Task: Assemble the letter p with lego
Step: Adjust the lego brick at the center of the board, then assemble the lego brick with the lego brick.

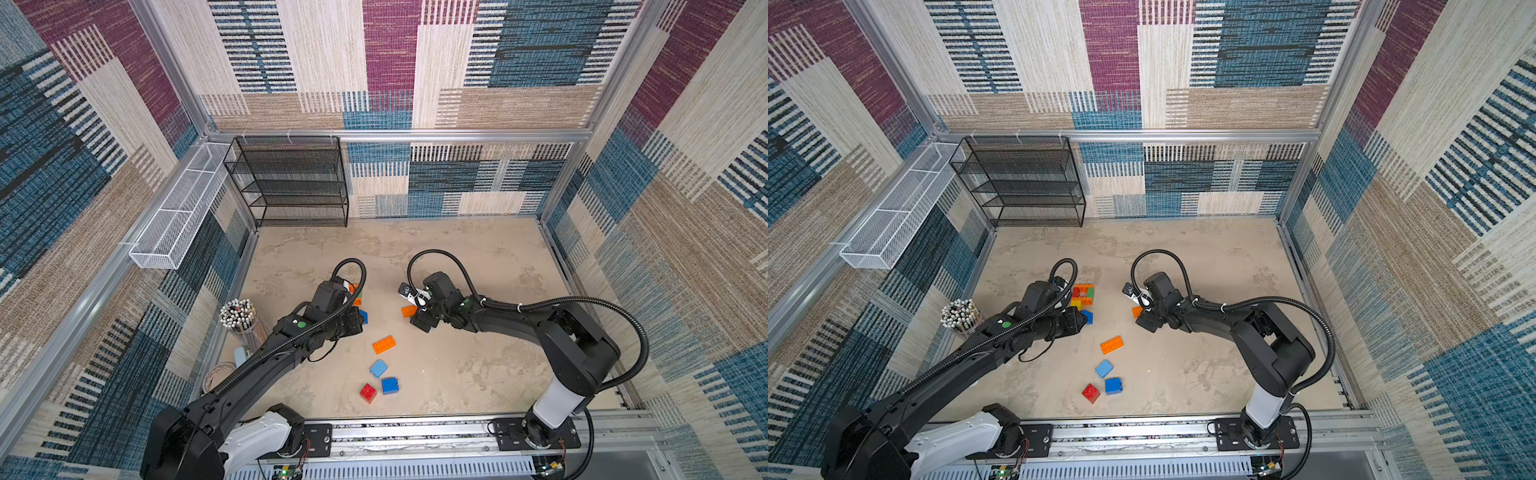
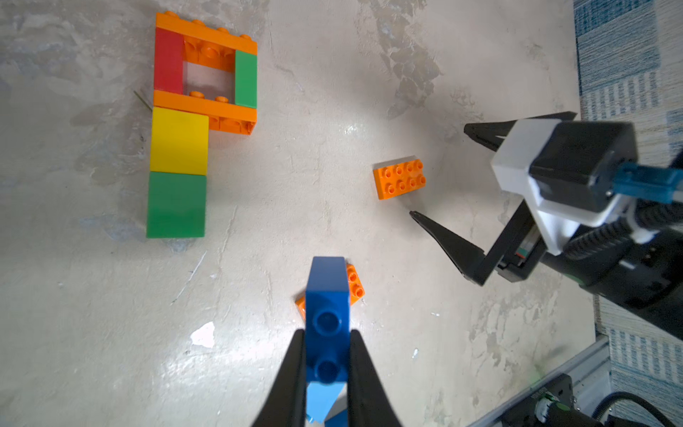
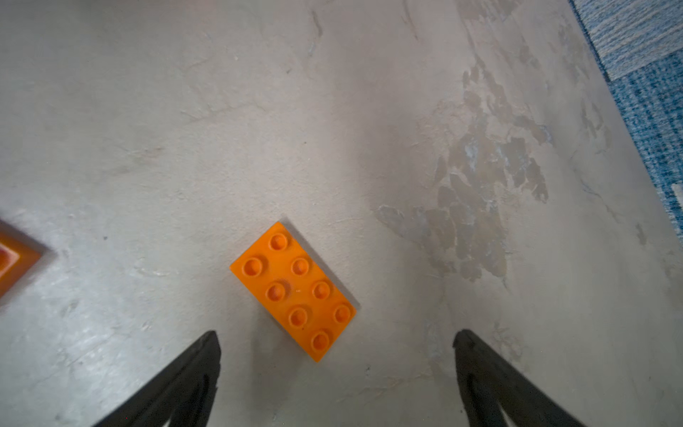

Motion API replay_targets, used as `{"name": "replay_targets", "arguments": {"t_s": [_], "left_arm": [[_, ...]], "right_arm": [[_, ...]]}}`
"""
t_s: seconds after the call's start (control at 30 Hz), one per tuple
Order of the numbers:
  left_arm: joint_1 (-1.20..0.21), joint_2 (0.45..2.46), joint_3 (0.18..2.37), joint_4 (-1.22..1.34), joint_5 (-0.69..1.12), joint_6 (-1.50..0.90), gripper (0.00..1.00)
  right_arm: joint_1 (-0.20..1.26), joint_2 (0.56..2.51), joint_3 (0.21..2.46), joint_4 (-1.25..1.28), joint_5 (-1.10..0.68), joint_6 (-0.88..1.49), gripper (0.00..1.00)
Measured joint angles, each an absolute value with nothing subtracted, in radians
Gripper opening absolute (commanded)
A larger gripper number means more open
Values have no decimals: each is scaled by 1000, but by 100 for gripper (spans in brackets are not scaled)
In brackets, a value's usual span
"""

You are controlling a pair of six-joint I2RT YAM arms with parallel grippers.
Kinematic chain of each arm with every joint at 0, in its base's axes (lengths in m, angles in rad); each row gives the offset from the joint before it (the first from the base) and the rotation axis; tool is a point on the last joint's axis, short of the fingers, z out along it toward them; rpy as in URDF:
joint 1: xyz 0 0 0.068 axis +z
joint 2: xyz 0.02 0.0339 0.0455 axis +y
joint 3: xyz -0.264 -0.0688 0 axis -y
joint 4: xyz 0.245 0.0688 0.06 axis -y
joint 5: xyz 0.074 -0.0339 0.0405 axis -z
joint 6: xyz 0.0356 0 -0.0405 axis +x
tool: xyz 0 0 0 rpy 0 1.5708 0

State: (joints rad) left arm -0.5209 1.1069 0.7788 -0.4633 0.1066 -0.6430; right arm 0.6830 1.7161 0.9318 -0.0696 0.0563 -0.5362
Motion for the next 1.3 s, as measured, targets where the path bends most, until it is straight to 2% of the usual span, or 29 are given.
{"name": "replay_targets", "arguments": {"t_s": [0.5,0.67,0.87,1.03,1.3], "left_arm": [[-521,1172,803,-469,85,-632,5],[-521,1217,826,-469,85,-627,5],[-553,1322,907,-469,84,-609,4],[-608,1460,1016,-471,78,-571,4],[-701,1683,1214,-501,49,-505,3]], "right_arm": [[680,1863,1039,-23,89,-548,99],[678,1844,1044,-46,77,-548,99],[665,1568,975,-72,-9,-480,99],[654,1346,908,-64,-16,-313,100],[618,1092,759,-97,120,9,99]]}}
